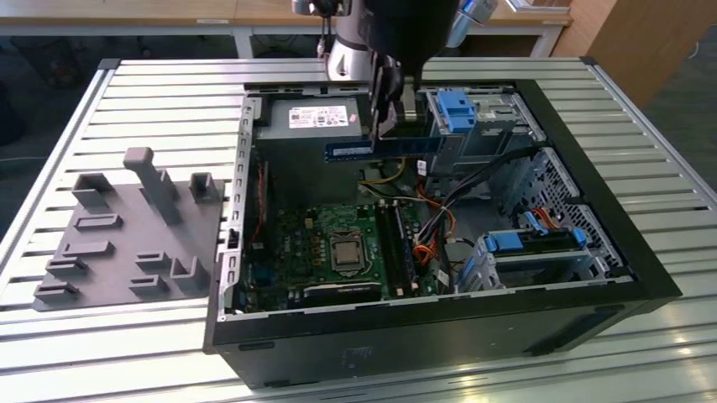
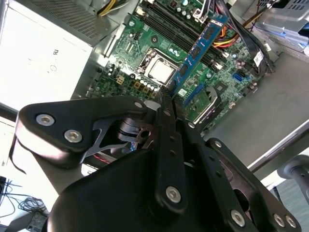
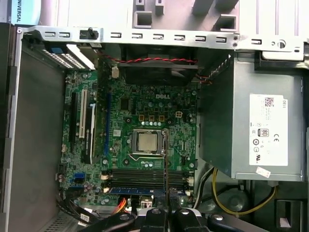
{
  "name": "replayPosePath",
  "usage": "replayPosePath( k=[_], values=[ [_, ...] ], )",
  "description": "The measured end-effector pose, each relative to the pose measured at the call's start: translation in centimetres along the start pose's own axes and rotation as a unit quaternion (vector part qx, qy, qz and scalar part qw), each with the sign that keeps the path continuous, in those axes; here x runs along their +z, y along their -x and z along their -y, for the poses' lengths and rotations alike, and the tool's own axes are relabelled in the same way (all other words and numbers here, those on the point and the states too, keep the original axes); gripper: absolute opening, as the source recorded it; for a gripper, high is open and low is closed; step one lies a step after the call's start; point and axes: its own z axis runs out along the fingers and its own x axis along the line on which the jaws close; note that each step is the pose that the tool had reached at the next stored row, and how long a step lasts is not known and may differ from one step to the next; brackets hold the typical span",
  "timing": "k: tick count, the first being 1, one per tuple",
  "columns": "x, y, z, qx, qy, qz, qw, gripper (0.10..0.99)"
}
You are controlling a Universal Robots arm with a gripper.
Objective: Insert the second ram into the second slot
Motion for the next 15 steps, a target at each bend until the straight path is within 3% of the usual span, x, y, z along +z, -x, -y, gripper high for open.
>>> replayPosePath(
  k=[6,15],
  values=[
    [0.0,-0.21,0.0,0.005,-0.0001,-0.0004,1.0,0.137],
    [0.01,-0.21,0.0,0.049,-0.0005,-0.0009,0.9988,0.137]
  ],
)
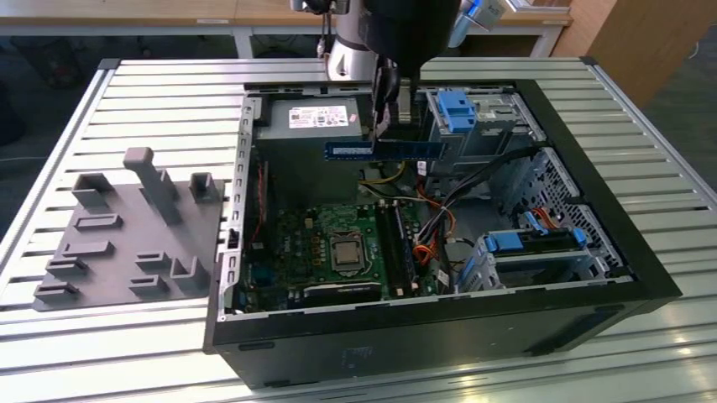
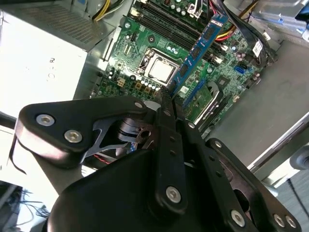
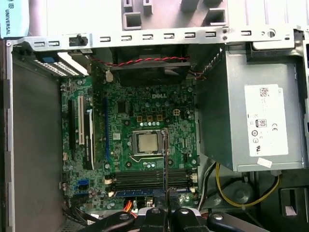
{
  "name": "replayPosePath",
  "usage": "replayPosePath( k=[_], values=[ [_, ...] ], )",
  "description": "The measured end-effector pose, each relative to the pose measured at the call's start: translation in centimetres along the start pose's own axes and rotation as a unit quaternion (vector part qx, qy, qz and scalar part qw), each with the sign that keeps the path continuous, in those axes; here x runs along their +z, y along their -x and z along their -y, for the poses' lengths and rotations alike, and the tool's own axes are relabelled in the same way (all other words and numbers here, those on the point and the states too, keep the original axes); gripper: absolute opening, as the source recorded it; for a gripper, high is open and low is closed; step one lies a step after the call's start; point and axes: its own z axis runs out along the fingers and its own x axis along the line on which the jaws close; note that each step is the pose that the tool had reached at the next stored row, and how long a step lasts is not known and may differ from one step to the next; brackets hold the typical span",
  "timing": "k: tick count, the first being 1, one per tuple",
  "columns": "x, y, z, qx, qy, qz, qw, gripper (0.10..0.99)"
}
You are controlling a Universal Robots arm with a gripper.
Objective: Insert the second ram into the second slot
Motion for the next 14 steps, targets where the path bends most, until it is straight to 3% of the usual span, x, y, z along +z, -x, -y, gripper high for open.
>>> replayPosePath(
  k=[14],
  values=[
    [0.0,0.0,0.01,0.055,-0.0004,0.0016,0.9985,0.137]
  ],
)
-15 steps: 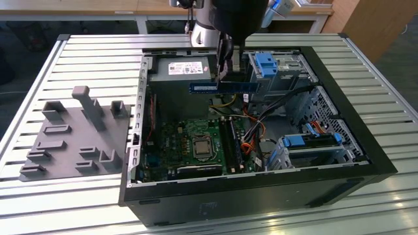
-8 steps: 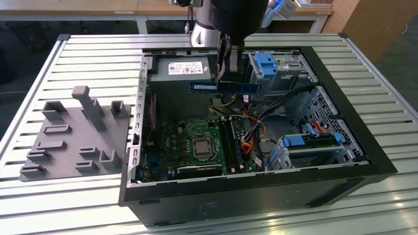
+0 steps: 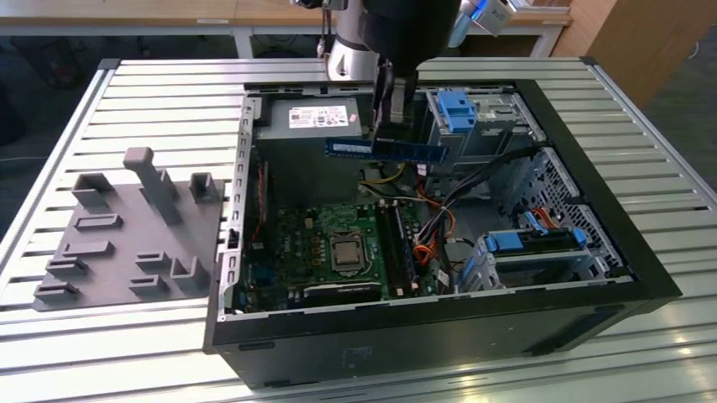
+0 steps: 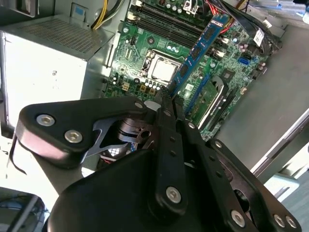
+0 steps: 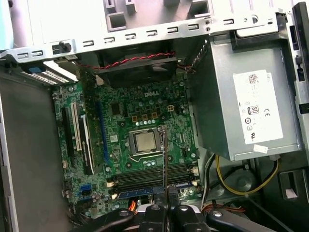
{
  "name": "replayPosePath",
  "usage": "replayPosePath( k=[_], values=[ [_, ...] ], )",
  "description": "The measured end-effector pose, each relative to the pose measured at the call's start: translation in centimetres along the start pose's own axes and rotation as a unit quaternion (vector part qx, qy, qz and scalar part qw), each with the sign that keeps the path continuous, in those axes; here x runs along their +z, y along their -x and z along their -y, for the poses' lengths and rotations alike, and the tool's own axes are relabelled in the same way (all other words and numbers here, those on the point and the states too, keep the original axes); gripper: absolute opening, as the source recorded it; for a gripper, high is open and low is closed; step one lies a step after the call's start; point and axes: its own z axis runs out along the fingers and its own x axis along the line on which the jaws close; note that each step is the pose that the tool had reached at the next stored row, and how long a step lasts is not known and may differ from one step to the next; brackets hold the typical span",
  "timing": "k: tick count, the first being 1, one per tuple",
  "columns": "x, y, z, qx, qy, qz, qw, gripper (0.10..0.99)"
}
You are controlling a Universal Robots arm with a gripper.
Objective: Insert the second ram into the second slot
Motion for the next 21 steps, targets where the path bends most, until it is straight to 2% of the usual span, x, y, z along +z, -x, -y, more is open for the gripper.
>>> replayPosePath(
  k=[10,21],
  values=[
    [0.0,0.0,0.01,0.034,-0.0002,0.0013,0.9994,0.137],
    [0.01,0.0,0.01,0.071,-0.0004,0.0027,0.9975,0.137]
  ],
)
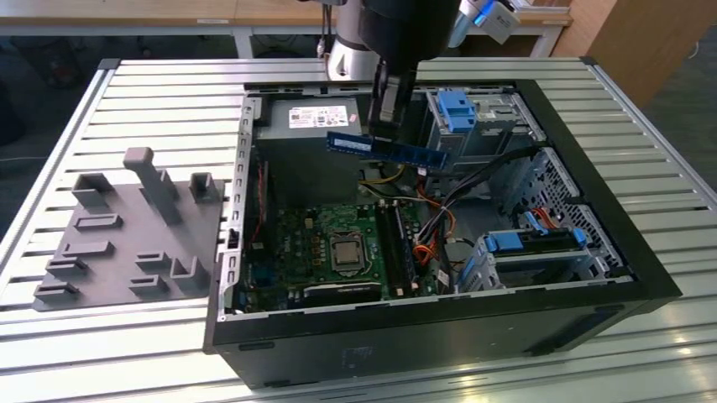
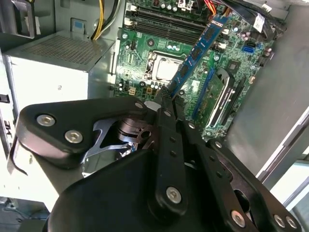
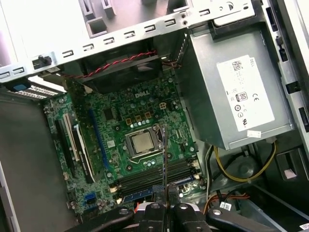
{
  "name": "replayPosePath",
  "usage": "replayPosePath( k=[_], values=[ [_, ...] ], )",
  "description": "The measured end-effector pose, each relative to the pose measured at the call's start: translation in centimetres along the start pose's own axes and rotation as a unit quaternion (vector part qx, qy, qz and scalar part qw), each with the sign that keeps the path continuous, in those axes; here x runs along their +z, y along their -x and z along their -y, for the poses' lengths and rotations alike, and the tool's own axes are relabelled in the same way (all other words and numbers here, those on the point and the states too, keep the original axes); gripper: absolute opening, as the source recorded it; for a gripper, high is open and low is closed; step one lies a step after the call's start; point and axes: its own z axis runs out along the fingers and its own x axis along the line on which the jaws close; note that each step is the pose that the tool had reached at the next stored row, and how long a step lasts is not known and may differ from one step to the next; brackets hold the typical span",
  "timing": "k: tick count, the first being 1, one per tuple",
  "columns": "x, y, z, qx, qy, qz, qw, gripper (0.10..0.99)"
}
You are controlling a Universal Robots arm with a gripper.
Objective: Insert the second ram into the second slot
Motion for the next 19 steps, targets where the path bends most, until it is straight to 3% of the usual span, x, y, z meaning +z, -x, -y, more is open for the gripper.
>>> replayPosePath(
  k=[19],
  values=[
    [0.0,0.0,0.0,0.049,-0.0003,0.0019,0.9988,0.137]
  ],
)
